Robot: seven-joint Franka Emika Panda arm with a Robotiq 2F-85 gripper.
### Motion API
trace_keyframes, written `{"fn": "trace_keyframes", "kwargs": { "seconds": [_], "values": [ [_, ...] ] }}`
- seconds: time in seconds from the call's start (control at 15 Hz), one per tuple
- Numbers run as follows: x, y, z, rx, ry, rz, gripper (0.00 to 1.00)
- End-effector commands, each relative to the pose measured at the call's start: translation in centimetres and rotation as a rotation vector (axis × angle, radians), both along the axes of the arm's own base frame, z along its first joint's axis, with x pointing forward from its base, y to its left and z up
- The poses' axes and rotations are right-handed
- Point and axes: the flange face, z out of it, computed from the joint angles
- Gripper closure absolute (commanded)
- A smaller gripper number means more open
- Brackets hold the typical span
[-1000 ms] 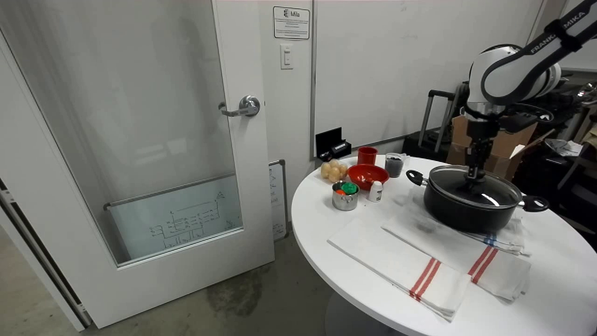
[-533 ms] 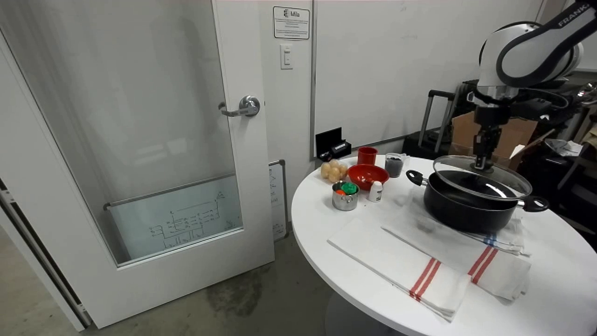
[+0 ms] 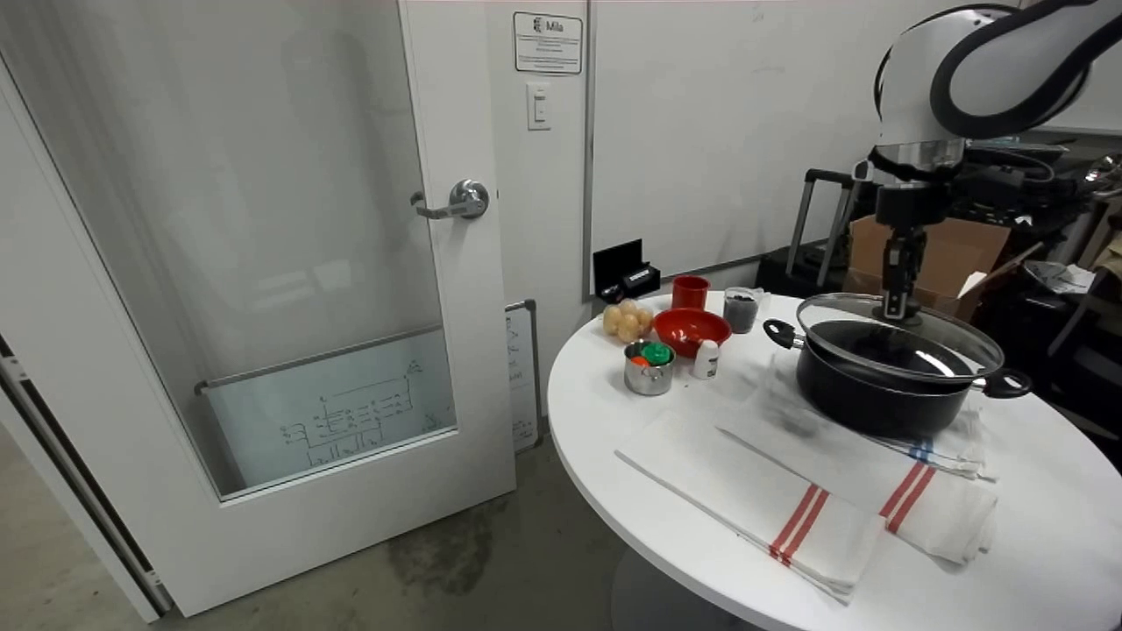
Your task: Remove the lid from the pot
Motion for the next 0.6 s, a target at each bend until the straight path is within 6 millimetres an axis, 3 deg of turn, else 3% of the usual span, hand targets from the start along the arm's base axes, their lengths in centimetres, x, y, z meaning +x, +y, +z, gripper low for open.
{"fn": "trace_keyframes", "kwargs": {
  "seconds": [0.0,0.33,0.53],
  "values": [
    [0.9,5.0,0.3,-0.021,0.038,0.084,0.75],
    [2.2,12.7,-2.5,-0.039,0.085,0.22,0.75],
    [3.3,15.9,-5.1,-0.046,0.101,0.279,0.75]
  ]
}}
